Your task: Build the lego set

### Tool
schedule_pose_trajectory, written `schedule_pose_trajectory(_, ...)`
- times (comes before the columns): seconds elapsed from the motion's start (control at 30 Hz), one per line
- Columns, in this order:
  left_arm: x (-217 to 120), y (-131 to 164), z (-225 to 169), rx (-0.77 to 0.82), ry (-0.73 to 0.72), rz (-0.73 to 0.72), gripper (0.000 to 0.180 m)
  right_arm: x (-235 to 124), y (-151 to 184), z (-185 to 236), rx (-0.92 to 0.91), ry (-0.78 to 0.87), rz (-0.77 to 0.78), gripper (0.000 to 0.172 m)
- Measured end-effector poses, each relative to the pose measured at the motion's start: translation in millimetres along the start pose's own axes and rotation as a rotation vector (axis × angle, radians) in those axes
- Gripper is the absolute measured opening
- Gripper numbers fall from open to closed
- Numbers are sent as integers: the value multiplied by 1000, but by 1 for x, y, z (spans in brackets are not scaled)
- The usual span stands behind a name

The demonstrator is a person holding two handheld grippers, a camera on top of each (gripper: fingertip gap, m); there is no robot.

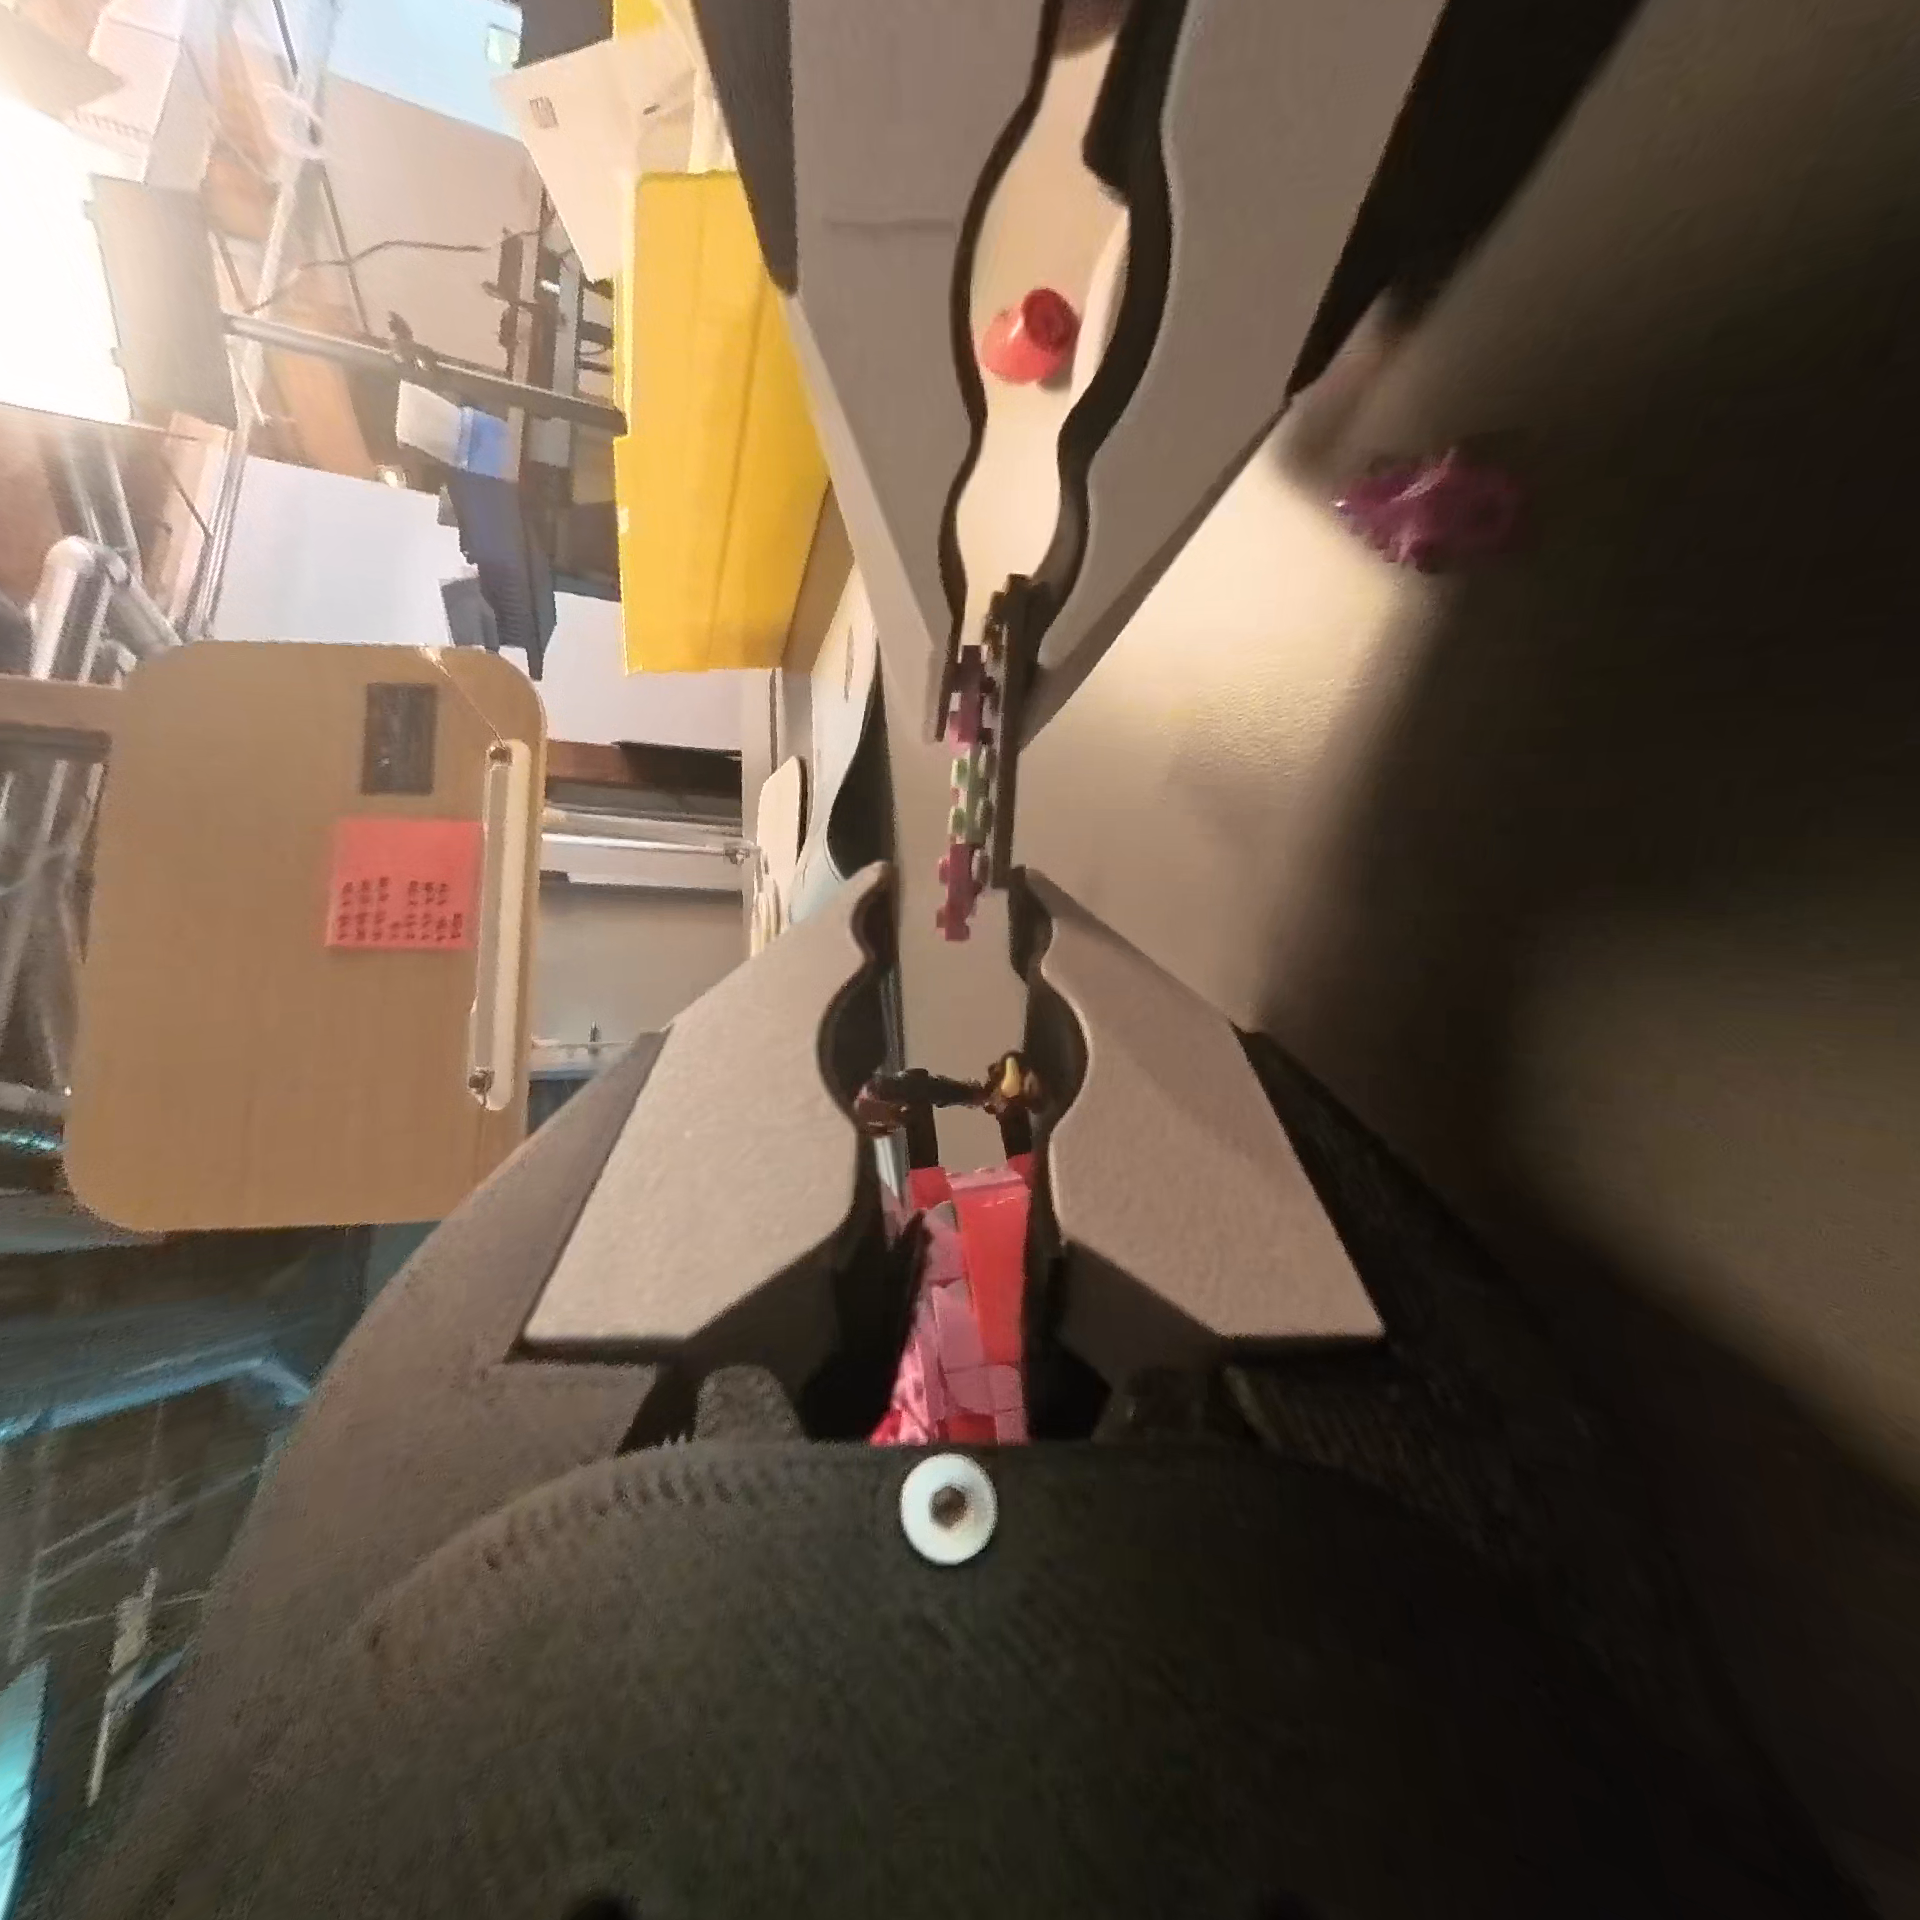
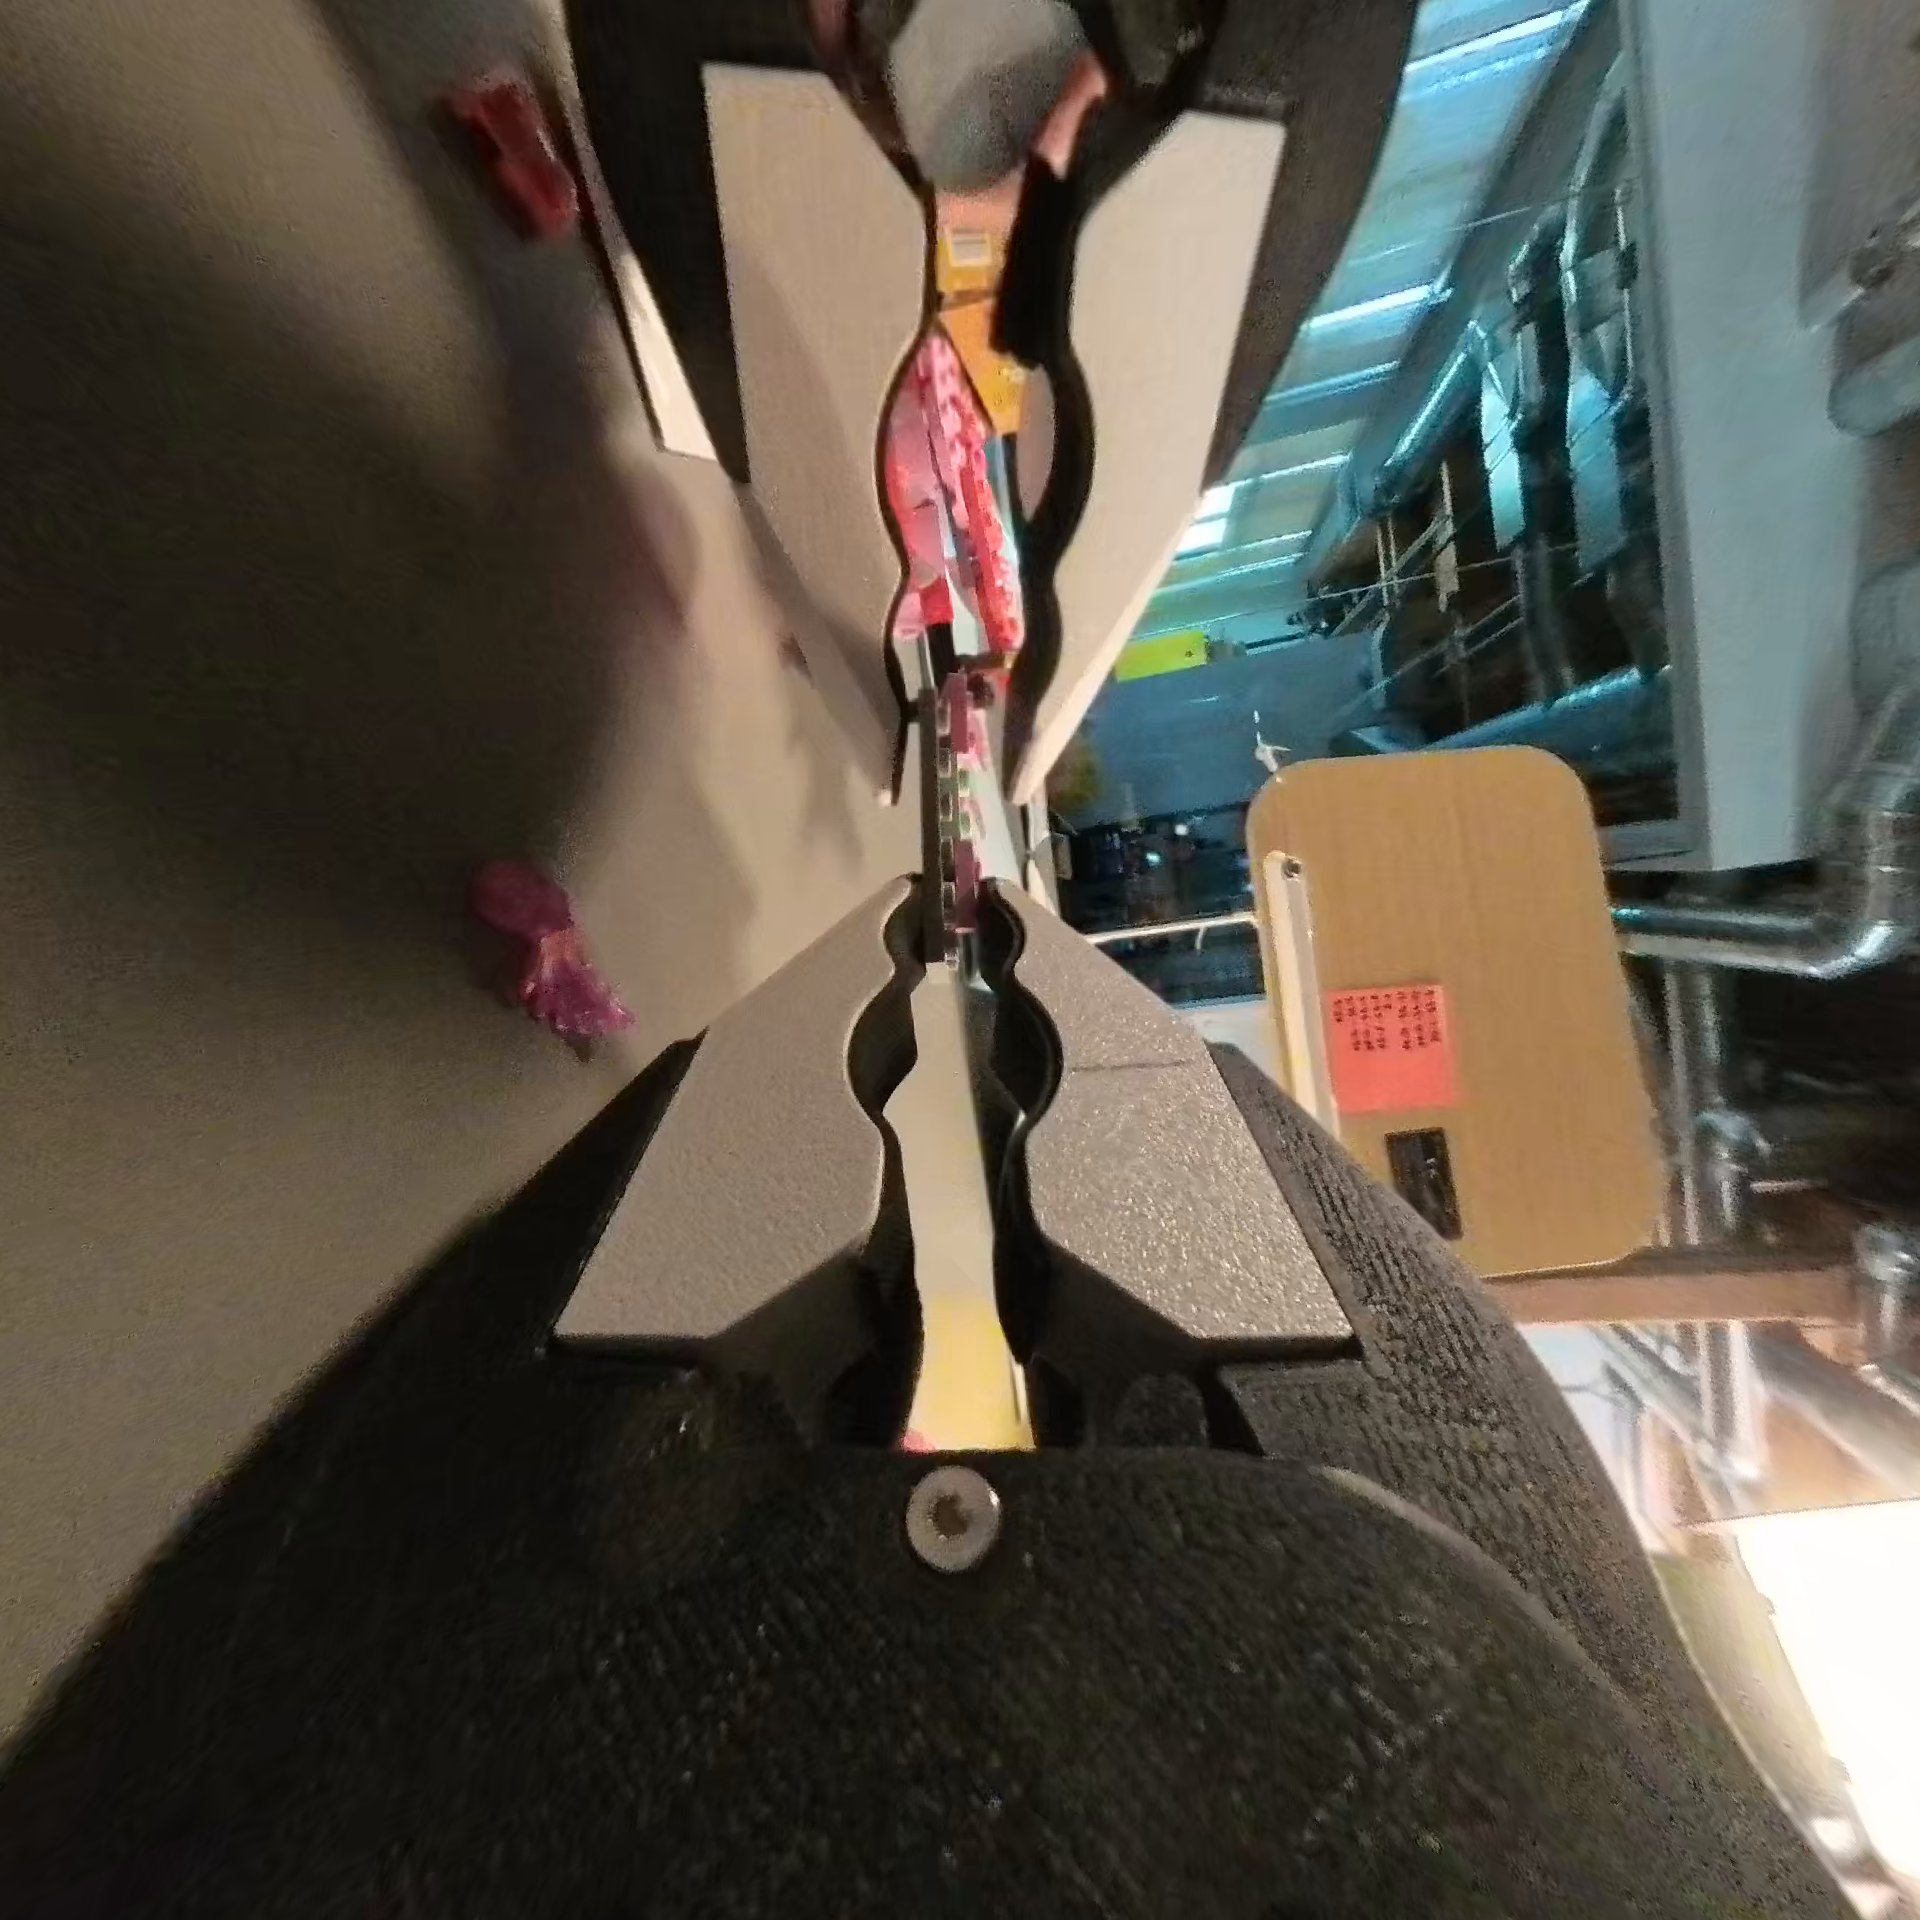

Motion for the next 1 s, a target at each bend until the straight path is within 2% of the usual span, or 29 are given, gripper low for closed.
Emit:
schedule_pose_trajectory(0.1,-2,0,-1,35,-2,-17,9,0,1,-1,24,-7,-6,6)
schedule_pose_trajectory(0.33,-2,-1,-1,54,47,-11,6,-1,1,2,5,-18,-10,6)
schedule_pose_trajectory(0.57,-1,-2,0,41,26,7,6,1,0,3,-67,34,11,7)
schedule_pose_trajectory(0.67,-1,-2,-1,18,-25,-27,12,1,1,1,-53,51,25,5)
schedule_pose_trajectory(0.73,-1,-5,-2,-15,16,-57,36,2,2,0,-53,60,36,5)
schedule_pose_trajectory(0.77,-1,-6,-2,-28,16,-60,35,2,1,0,-52,61,35,5)
schedule_pose_trajectory(0.87,0,-4,-1,6,-39,-31,11,2,0,0,-57,62,31,5)
schedule_pose_trajectory(1.0,1,-7,0,49,-48,1,7,2,1,0,-58,61,39,5)
Point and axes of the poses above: each gripper's, where its closed fingertips meet, x out along the fingers, y out of its underside, z = x × y across the jaws, the point moved 10 cm from there along -x, back along the fingers, and after that the axes turned 2 degrees about z, right-handed, at the moved point
